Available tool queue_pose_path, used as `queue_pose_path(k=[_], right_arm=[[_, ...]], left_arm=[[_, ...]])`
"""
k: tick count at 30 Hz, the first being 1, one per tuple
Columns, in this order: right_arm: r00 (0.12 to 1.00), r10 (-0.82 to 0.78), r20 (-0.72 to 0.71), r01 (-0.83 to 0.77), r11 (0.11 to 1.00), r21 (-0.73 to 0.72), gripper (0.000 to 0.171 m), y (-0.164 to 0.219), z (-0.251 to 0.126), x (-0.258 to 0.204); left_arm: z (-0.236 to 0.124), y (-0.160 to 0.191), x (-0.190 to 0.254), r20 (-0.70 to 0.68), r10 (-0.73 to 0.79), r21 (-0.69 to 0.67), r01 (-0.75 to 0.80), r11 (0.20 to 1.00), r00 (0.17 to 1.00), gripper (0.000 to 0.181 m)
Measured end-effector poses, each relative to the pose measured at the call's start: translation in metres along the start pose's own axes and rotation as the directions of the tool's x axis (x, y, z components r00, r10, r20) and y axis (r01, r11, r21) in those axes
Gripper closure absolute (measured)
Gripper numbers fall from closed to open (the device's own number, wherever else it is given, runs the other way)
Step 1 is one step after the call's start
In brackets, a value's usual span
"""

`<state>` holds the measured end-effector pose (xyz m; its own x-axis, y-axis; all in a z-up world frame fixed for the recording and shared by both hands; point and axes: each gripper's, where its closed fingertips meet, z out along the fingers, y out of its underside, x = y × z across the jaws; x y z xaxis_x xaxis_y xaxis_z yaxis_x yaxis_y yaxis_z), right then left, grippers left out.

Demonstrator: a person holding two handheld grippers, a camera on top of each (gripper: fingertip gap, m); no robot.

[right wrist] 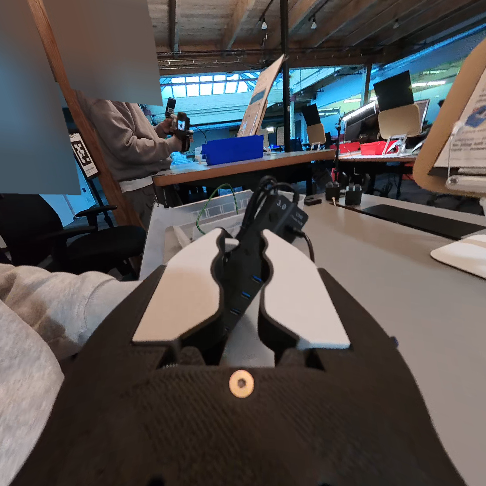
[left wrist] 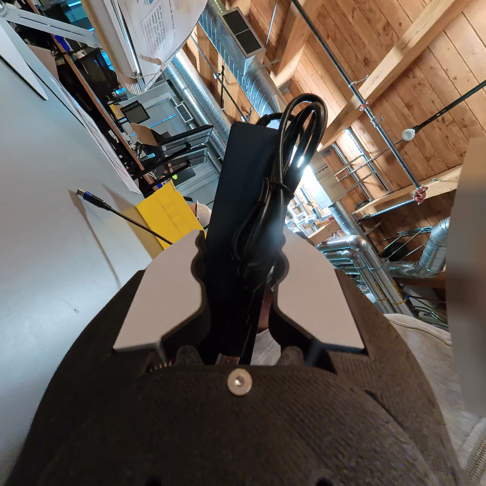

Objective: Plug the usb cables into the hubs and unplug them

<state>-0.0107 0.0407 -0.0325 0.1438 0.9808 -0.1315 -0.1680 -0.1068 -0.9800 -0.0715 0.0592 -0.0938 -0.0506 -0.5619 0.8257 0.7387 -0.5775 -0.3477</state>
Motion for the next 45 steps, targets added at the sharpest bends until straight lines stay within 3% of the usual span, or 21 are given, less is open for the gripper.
queue_pose_path(k=[5, 8, 11, 15, 18, 21, 25, 29, 31, 34, 37, 39, 42, 45], right_arm=[[0.998, -0.042, 0.052, 0.04, 0.999, 0.032, 0.152, -0.044, 0.027, -0.008], [0.979, 0.01, 0.201, 0.011, 0.995, -0.104, 0.146, -0.054, 0.07, -0.027], [0.943, 0.139, 0.302, -0.027, 0.938, -0.346, 0.139, -0.04, 0.121, -0.045], [0.947, 0.018, 0.322, 0.146, 0.867, -0.476, 0.141, -0.017, 0.189, -0.042], [0.942, -0.028, 0.334, 0.235, 0.765, -0.6, 0.137, 0.011, 0.237, -0.035], [0.945, 0.021, 0.326, 0.248, 0.606, -0.756, 0.134, 0.049, 0.274, -0.026], [0.957, 0.188, 0.219, 0.162, 0.279, -0.946, 0.129, 0.099, 0.288, -0.019], [0.977, -0.015, 0.211, 0.212, 0.096, -0.973, 0.134, 0.127, 0.301, 0.017], [0.979, -0.028, 0.201, 0.202, 0.024, -0.979, 0.135, 0.141, 0.301, 0.023], [0.971, -0.072, 0.228, 0.228, -0.016, -0.974, 0.155, 0.147, 0.306, 0.028], [0.978, 0.029, 0.207, 0.208, -0.007, -0.978, 0.171, 0.146, 0.304, 0.016], [0.979, 0.011, 0.204, 0.204, -0.002, -0.979, 0.17, 0.144, 0.303, 0.021], [0.981, 0.009, 0.192, 0.192, -0.012, -0.981, 0.146, 0.144, 0.299, 0.023], [0.973, -0.029, 0.231, 0.23, -0.012, -0.973, 0.156, 0.146, 0.3, 0.022]], left_arm=[[0.008, -0.001, -0.006, -0.005, -0.011, 0.007, 0.012, 1.0, 1.0, 0.13], [0.011, -0.001, -0.008, -0.004, -0.016, 0.002, 0.016, 1.0, 1.0, 0.13], [0.012, -0.004, -0.011, 0.011, -0.013, 0.024, 0.013, 1.0, 1.0, 0.13], [0.01, -0.007, -0.012, 0.0, -0.037, 0.039, 0.037, 0.999, 0.999, 0.13], [0.011, -0.007, -0.012, -0.006, -0.046, 0.034, 0.046, 0.998, 0.999, 0.13], [0.011, -0.006, -0.012, -0.009, -0.053, 0.03, 0.053, 0.998, 0.999, 0.13], [0.011, -0.006, -0.012, -0.014, -0.06, 0.025, 0.061, 0.998, 0.998, 0.13], [0.012, -0.006, -0.012, -0.02, -0.065, 0.018, 0.066, 0.998, 0.998, 0.13], [0.012, -0.006, -0.012, -0.022, -0.068, 0.017, 0.069, 0.997, 0.997, 0.13], [0.012, -0.006, -0.012, -0.023, -0.071, 0.015, 0.071, 0.997, 0.997, 0.13], [0.012, -0.006, -0.013, -0.022, -0.073, 0.015, 0.074, 0.997, 0.997, 0.13], [0.012, -0.006, -0.013, -0.019, -0.071, 0.015, 0.071, 0.997, 0.997, 0.13], [0.014, -0.005, -0.014, -0.018, -0.067, 0.011, 0.067, 0.998, 0.998, 0.13], [0.015, -0.004, -0.015, -0.014, -0.059, 0.003, 0.06, 0.998, 0.998, 0.13]])
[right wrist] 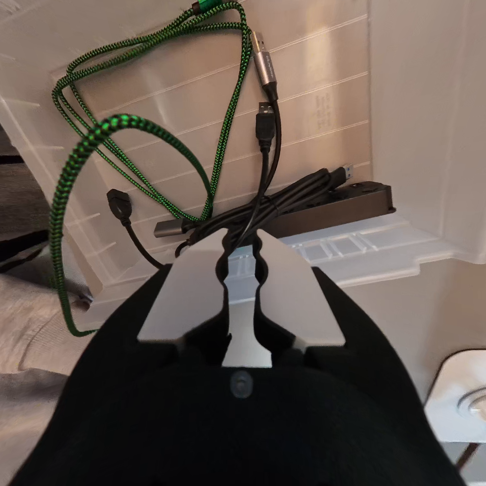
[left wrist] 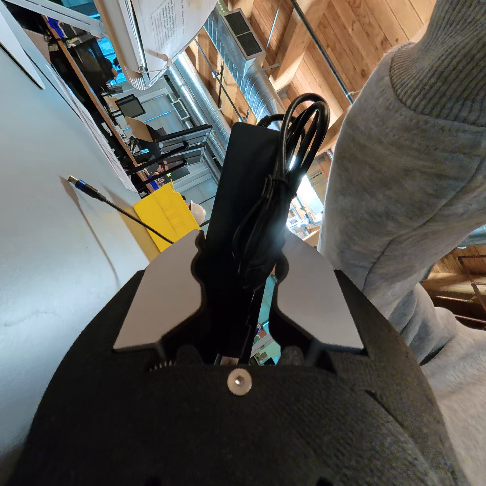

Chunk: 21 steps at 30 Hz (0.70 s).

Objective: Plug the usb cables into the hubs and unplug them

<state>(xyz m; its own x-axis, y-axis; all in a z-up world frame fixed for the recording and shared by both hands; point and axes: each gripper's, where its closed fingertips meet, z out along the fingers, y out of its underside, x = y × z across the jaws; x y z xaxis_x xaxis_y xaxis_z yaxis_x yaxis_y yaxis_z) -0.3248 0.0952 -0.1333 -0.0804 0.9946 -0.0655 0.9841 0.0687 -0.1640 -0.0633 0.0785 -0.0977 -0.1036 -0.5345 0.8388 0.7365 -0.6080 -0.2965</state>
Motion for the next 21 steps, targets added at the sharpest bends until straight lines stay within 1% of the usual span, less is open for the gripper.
queue_pose_path(k=[2, 6, 10, 12, 15, 21], right_arm=[[0.999, -0.032, -0.043, 0.031, 0.999, -0.027, 0.157, 0.001, 0.001, -0.001], [0.994, -0.074, -0.087, 0.065, 0.993, -0.097, 0.171, 0.005, 0.004, -0.004], [0.985, -0.085, -0.15, 0.062, 0.987, -0.15, 0.16, 0.01, 0.003, 0.005], [0.99, -0.064, -0.128, 0.042, 0.985, -0.165, 0.154, 0.011, 0.004, 0.005], [0.994, -0.048, -0.099, 0.03, 0.984, -0.174, 0.158, 0.009, 0.007, 0.002], [0.983, -0.117, -0.143, 0.083, 0.972, -0.22, 0.164, 0.006, 0.011, -0.001]], left_arm=[[0.0, 0.0, 0.0, 0.0, 0.0, 0.001, 0.0, 1.0, 1.0, 0.13], [0.0, 0.0, 0.001, -0.004, -0.005, 0.001, 0.005, 1.0, 1.0, 0.13], [-0.001, 0.0, 0.001, -0.009, -0.011, 0.002, 0.011, 1.0, 1.0, 0.13], [-0.001, 0.0, 0.001, -0.009, -0.011, 0.002, 0.011, 1.0, 1.0, 0.13], [-0.001, 0.0, 0.001, -0.008, -0.011, 0.001, 0.011, 1.0, 1.0, 0.13], [-0.001, 0.0, 0.001, -0.007, -0.014, 0.0, 0.014, 1.0, 1.0, 0.13]])
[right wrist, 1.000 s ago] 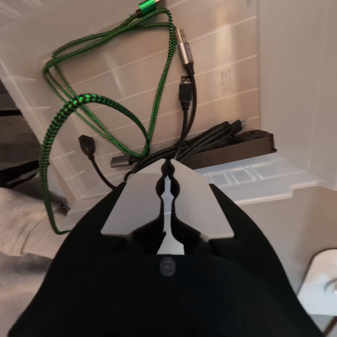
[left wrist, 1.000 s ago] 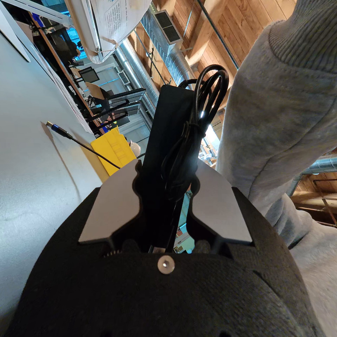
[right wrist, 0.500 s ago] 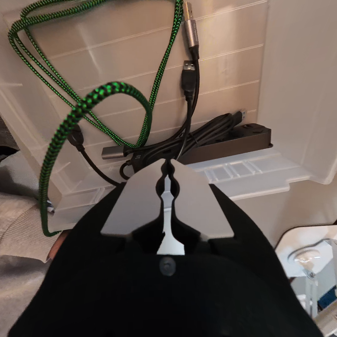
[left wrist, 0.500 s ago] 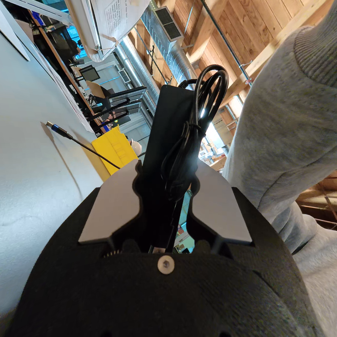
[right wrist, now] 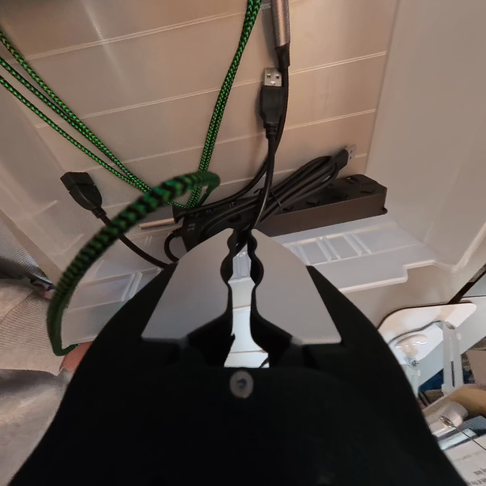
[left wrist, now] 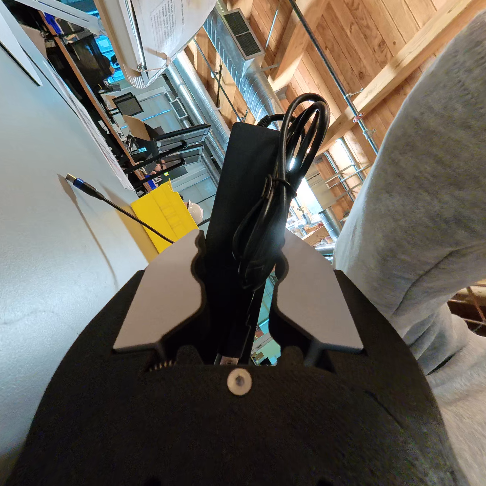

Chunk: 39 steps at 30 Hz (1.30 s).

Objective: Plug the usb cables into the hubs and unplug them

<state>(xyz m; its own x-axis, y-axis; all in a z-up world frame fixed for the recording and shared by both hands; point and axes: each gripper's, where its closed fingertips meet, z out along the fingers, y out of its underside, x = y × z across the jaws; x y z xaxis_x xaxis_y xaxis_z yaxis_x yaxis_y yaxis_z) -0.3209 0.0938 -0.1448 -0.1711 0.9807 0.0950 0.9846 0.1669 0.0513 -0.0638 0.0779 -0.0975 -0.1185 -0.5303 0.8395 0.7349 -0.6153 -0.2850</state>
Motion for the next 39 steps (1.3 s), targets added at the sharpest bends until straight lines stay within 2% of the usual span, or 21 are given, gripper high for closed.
queue_pose_path(k=[1, 6, 8, 11, 20, 25, 29, 33, 36, 39], right_arm=[[1.0, -0.01, 0.0, 0.01, 1.0, 0.005, 0.171, -0.001, 0.0, -0.001], [1.0, 0.004, 0.008, -0.004, 0.999, 0.043, 0.171, -0.001, 0.001, -0.001], [1.0, 0.019, -0.016, -0.018, 0.999, 0.045, 0.154, -0.001, 0.001, 0.006], [0.999, 0.037, 0.011, -0.037, 0.999, 0.016, 0.147, 0.0, 0.004, 0.007], [0.998, -0.049, -0.041, 0.048, 0.998, -0.037, 0.16, -0.008, 0.014, 0.005], [1.0, -0.012, -0.001, 0.012, 0.999, 0.031, 0.166, -0.011, 0.009, 0.008], [0.995, 0.049, 0.09, -0.065, 0.982, 0.179, 0.166, -0.014, -0.018, 0.014], [0.989, 0.064, 0.135, -0.111, 0.921, 0.374, 0.166, -0.01, -0.062, 0.025], [0.986, 0.093, 0.138, -0.153, 0.831, 0.534, 0.167, 0.003, -0.109, 0.042], [0.981, 0.108, 0.163, -0.192, 0.696, 0.692, 0.167, 0.031, -0.163, 0.053]], left_arm=[[0.0, 0.0, 0.0, -0.002, -0.003, -0.001, 0.003, 1.0, 1.0, 0.13], [-0.001, 0.0, 0.0, -0.003, -0.009, 0.002, 0.009, 1.0, 1.0, 0.13], [0.0, 0.0, 0.0, -0.001, -0.007, 0.001, 0.007, 1.0, 1.0, 0.13], [0.0, 0.0, 0.0, 0.001, -0.006, 0.0, 0.006, 1.0, 1.0, 0.13], [-0.001, -0.001, -0.001, 0.0, -0.024, -0.001, 0.024, 1.0, 1.0, 0.13], [-0.001, -0.001, -0.001, 0.001, -0.03, -0.003, 0.03, 1.0, 1.0, 0.13], [-0.001, -0.001, -0.001, 0.002, -0.032, -0.004, 0.032, 0.999, 1.0, 0.13], [-0.001, -0.001, -0.001, 0.002, -0.033, -0.005, 0.033, 0.999, 0.999, 0.13], [-0.001, 0.0, -0.001, 0.002, -0.033, -0.006, 0.033, 0.999, 0.999, 0.13], [-0.001, 0.0, -0.001, 0.002, -0.033, -0.006, 0.033, 0.999, 0.999, 0.13]])
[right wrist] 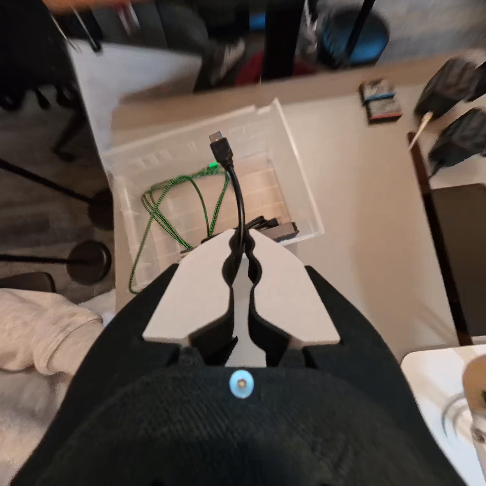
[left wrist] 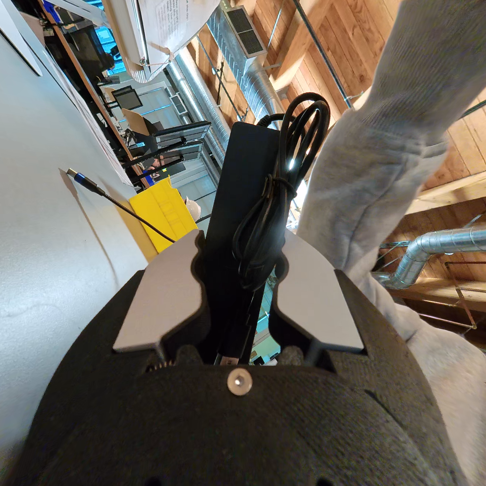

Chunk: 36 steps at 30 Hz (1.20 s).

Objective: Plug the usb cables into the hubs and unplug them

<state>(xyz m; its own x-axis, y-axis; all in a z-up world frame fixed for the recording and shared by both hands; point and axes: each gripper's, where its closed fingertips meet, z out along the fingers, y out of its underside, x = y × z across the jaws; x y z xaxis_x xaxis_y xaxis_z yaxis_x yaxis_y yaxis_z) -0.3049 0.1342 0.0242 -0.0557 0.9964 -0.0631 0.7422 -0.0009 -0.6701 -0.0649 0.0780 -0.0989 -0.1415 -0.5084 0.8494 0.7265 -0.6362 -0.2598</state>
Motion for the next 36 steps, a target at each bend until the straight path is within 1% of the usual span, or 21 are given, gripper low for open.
queue_pose_path(k=[3, 6, 9, 11, 12, 14, 17, 19, 21, 24, 28, 31, 34, 36], right_arm=[[1.0, -0.006, -0.009, 0.008, 0.975, 0.224, 0.167, -0.002, -0.075, -0.007], [1.0, -0.021, -0.013, 0.024, 0.909, 0.417, 0.167, 0.023, -0.15, -0.028], [0.999, -0.032, -0.014, 0.035, 0.872, 0.488, 0.167, 0.077, -0.205, -0.051], [1.0, 0.006, -0.025, 0.008, 0.86, 0.509, 0.167, 0.121, -0.227, -0.061], [0.999, 0.032, -0.031, -0.012, 0.863, 0.506, 0.166, 0.144, -0.231, -0.065], [0.994, 0.096, -0.055, -0.057, 0.868, 0.492, 0.167, 0.192, -0.23, -0.066], [0.976, 0.204, -0.073, -0.151, 0.881, 0.449, 0.167, 0.26, -0.207, -0.063], [0.964, 0.26, -0.055, -0.21, 0.874, 0.439, 0.167, 0.295, -0.189, -0.061], [0.953, 0.304, -0.005, -0.273, 0.863, 0.425, 0.167, 0.32, -0.172, -0.06], [0.955, 0.295, -0.017, -0.259, 0.861, 0.437, 0.167, 0.339, -0.161, -0.056], [0.972, 0.228, -0.064, -0.174, 0.871, 0.46, 0.167, 0.342, -0.159, -0.06], [0.979, 0.19, -0.078, -0.135, 0.882, 0.451, 0.167, 0.347, -0.154, -0.063], [0.98, 0.18, -0.082, -0.132, 0.905, 0.404, 0.167, 0.357, -0.14, -0.063], [0.979, 0.176, -0.098, -0.133, 0.931, 0.341, 0.167, 0.367, -0.127, -0.06]], left_arm=[[0.0, 0.0, 0.0, 0.0, -0.001, -0.001, 0.001, 1.0, 1.0, 0.13], [-0.001, 0.0, 0.0, 0.002, 0.0, 0.004, 0.0, 1.0, 1.0, 0.129], [-0.001, -0.001, 0.001, 0.004, 0.005, 0.013, -0.005, 1.0, 1.0, 0.13], [-0.002, -0.001, 0.001, 0.006, 0.011, 0.021, -0.011, 1.0, 1.0, 0.13], [-0.002, -0.002, 0.001, 0.007, 0.013, 0.025, -0.013, 1.0, 1.0, 0.129], [-0.002, -0.003, 0.0, 0.008, 0.02, 0.034, -0.02, 0.999, 1.0, 0.13], [-0.002, -0.005, 0.001, 0.006, 0.032, 0.044, -0.033, 0.998, 0.999, 0.129], [-0.001, -0.005, 0.001, 0.005, 0.038, 0.047, -0.038, 0.998, 0.999, 0.13], [0.0, -0.007, 0.0, 0.006, 0.041, 0.054, -0.041, 0.998, 0.999, 0.13], [0.004, -0.011, -0.003, 0.005, 0.037, 0.052, -0.038, 0.998, 0.999, 0.13], [0.01, -0.014, -0.007, -0.001, 0.031, 0.039, -0.031, 0.999, 1.0, 0.13], [0.011, -0.014, -0.008, -0.005, 0.027, 0.032, -0.027, 0.999, 1.0, 0.129], [0.012, -0.014, -0.008, -0.007, 0.025, 0.028, -0.025, 0.999, 1.0, 0.129], [0.012, -0.013, -0.007, -0.008, 0.025, 0.026, -0.024, 0.999, 1.0, 0.129]])
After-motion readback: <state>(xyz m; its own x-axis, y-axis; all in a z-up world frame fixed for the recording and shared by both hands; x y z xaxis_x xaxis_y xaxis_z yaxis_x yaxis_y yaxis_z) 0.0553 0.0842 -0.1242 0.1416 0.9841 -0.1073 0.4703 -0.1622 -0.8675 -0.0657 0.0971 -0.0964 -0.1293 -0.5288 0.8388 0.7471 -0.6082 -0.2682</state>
